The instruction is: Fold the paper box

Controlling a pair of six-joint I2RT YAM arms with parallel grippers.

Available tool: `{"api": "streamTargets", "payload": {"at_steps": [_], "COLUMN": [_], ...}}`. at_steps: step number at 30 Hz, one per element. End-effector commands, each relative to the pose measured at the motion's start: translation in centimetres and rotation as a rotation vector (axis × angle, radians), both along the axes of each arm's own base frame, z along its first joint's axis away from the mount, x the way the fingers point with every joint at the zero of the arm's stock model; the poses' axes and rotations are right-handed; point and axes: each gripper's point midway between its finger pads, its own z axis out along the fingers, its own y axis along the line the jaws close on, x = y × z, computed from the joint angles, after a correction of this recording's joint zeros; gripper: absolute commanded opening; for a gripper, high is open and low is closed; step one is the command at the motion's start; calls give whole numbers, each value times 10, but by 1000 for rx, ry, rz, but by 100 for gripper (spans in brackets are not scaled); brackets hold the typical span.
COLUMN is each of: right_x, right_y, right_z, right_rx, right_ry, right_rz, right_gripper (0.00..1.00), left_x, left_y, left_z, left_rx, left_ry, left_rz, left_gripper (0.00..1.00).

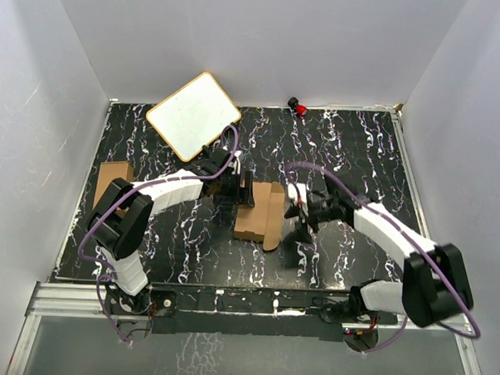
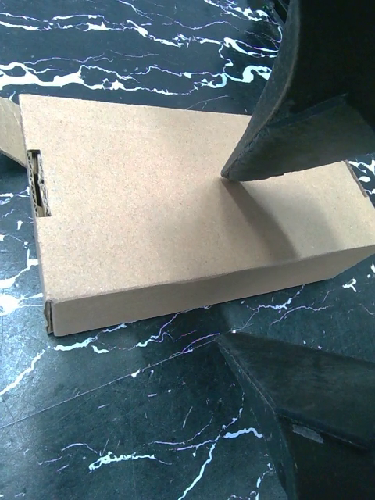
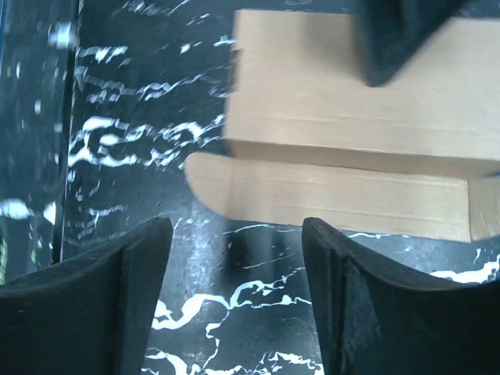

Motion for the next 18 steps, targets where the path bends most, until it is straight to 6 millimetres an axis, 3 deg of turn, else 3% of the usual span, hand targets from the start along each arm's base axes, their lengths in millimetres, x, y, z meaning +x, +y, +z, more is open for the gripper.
{"api": "streamTargets", "payload": {"at_steps": [1,7,10,18], "right_x": [-29,-39,-41,-42], "right_y": [8,24,34,48], "right_z": [2,-37,-45,-63], "right_rx": [107,-44,-73,-138], "right_ry": [-418,-524,-547,-595], "right_rz": [275,406,433,437], "right_gripper": [76,67,58,53], "left_x": [-23,-26,-28,-26], "left_y": [29,30,28,22], "left_z": [-26,-27,-28,-25], "left_rx": [149,138,124,94], "left_ry": [77,79,82,80], "left_rz": [-19,-13,-15,-20], "left_gripper": [75,75,75,75]}}
